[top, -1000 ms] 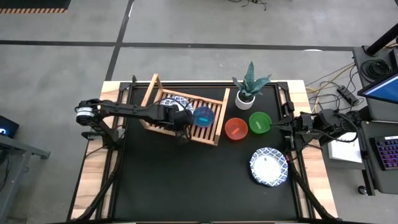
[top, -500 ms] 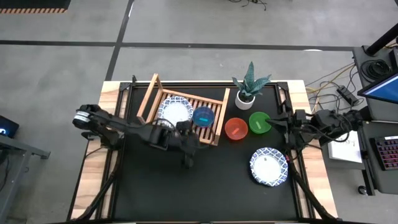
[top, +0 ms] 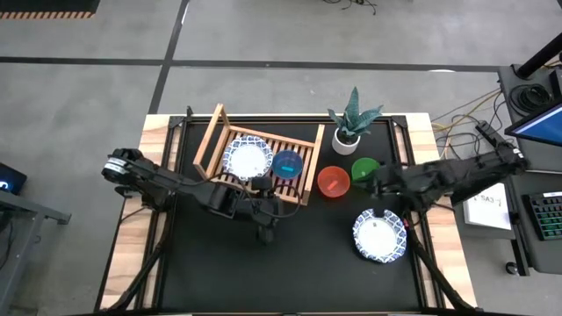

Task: Place and stack bowls onto a shelf
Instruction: Stack the orange bowl on the blue bowl on the shelf

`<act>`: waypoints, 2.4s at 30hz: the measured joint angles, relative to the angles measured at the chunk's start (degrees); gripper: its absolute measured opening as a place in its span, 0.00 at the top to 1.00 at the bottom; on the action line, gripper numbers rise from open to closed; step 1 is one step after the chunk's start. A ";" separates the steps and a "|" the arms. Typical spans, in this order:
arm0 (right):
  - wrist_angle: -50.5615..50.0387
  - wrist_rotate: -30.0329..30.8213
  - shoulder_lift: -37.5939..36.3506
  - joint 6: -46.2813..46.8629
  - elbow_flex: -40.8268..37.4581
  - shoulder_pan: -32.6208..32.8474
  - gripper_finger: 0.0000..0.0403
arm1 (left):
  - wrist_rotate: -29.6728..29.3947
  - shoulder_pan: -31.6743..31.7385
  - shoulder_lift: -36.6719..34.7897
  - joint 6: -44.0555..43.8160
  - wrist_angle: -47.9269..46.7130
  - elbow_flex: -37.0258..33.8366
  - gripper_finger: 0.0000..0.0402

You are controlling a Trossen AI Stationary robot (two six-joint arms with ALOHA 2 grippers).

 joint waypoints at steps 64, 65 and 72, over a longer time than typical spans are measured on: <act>14.89 -41.85 27.55 0.40 0.75 -4.85 0.98 | 9.99 0.00 2.55 5.67 19.71 -0.07 0.58; 16.75 -43.68 27.50 0.03 0.74 -4.54 0.98 | 11.84 0.00 3.24 6.62 21.43 -0.07 0.58; 23.30 -48.61 28.88 -2.64 0.73 -0.84 0.98 | 18.73 -0.01 9.29 12.06 29.18 -0.07 0.58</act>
